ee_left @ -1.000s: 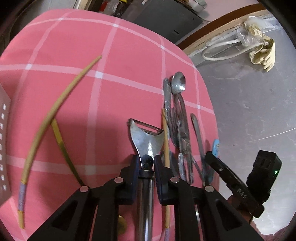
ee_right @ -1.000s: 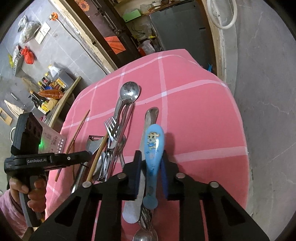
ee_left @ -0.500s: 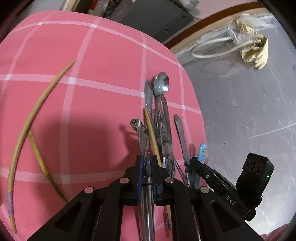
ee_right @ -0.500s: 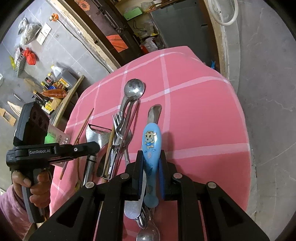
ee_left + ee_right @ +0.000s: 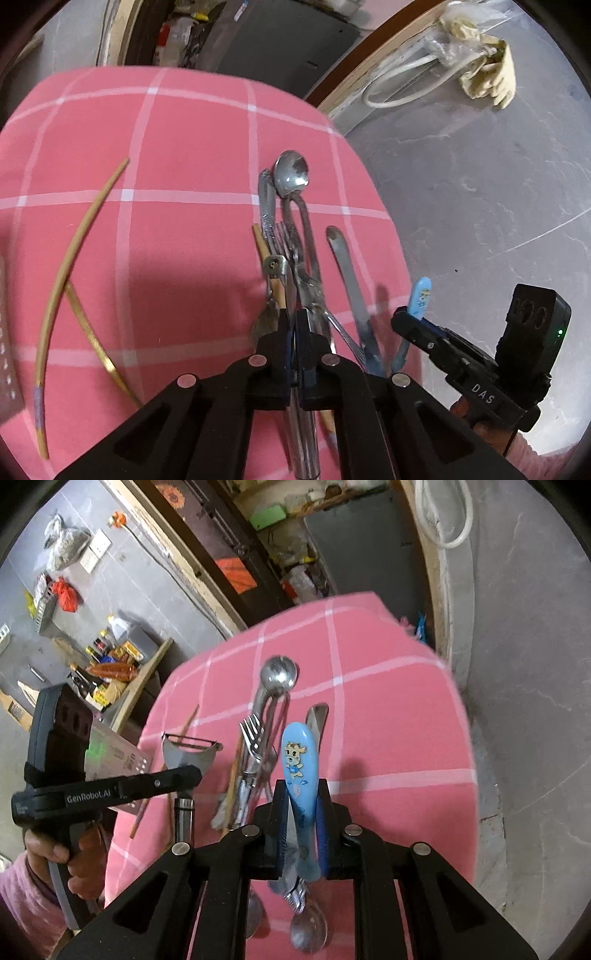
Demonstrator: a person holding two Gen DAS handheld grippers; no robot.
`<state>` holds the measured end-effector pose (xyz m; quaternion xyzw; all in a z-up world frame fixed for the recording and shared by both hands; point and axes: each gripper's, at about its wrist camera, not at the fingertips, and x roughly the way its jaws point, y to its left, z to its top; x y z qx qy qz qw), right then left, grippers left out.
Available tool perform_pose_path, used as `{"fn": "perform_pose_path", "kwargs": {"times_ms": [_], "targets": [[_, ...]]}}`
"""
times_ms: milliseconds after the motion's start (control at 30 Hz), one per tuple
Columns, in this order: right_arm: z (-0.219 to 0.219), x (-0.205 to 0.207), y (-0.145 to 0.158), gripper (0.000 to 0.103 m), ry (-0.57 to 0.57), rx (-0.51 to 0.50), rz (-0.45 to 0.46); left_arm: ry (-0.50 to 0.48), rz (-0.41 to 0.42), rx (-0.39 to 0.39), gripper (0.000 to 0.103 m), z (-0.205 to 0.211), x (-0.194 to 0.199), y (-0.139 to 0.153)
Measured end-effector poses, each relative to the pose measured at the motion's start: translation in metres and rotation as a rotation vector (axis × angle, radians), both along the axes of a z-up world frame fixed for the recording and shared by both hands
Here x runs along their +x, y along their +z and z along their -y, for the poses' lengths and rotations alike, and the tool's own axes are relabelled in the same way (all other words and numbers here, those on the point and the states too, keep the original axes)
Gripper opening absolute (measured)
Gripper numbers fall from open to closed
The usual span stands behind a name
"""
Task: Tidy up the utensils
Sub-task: 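Lift the blue spoon with the right tool while the left tool lifts the peeler toward the caddy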
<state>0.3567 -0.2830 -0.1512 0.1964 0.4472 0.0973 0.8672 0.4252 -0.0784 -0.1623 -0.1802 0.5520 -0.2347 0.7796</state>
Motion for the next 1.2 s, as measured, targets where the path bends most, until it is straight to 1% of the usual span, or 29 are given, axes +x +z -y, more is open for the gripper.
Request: {"fn": "perform_pose_path", "kwargs": {"times_ms": [67,133,300,400,467,567,733,767,900,1000,1067,1200], "targets": [[0.001,-0.010,0.012,0.009,-0.014,-0.025,0.030,0.012,0.050,-0.002,0.002,-0.004,-0.012,0.013],[0.001,-0.019,0.025,0.008,-0.030,-0.044,0.059,0.017,0.089,-0.007,0.002,-0.009,-0.021,0.024],[-0.005,-0.043,0.058,0.007,-0.070,-0.101,0.128,0.032,0.188,-0.017,0.002,-0.021,-0.047,0.054],[-0.013,-0.054,0.086,0.007,-0.086,-0.125,0.180,0.057,0.240,-0.040,0.002,-0.032,-0.061,0.074],[-0.019,-0.059,0.103,0.007,-0.087,-0.146,0.218,0.076,0.287,-0.053,0.002,-0.043,-0.069,0.092],[-0.032,-0.060,0.128,0.007,-0.068,-0.138,0.273,0.110,0.349,-0.062,0.002,-0.057,-0.076,0.117],[-0.072,-0.043,0.169,0.007,0.008,-0.098,0.394,0.180,0.454,-0.067,0.002,-0.093,-0.084,0.158],[-0.083,-0.035,0.179,0.007,0.031,-0.081,0.426,0.205,0.489,-0.060,0.002,-0.106,-0.085,0.170],[-0.126,-0.014,0.201,0.007,0.096,-0.027,0.518,0.295,0.588,-0.026,0.002,-0.149,-0.087,0.202],[-0.162,0.006,0.212,0.007,0.142,-0.006,0.572,0.365,0.639,0.014,0.002,-0.181,-0.081,0.215],[-0.185,0.021,0.215,0.007,0.173,0.007,0.592,0.411,0.670,0.033,0.002,-0.202,-0.072,0.220],[-0.225,0.040,0.208,0.007,0.225,-0.001,0.611,0.452,0.724,0.047,0.002,-0.224,-0.061,0.219]]}}
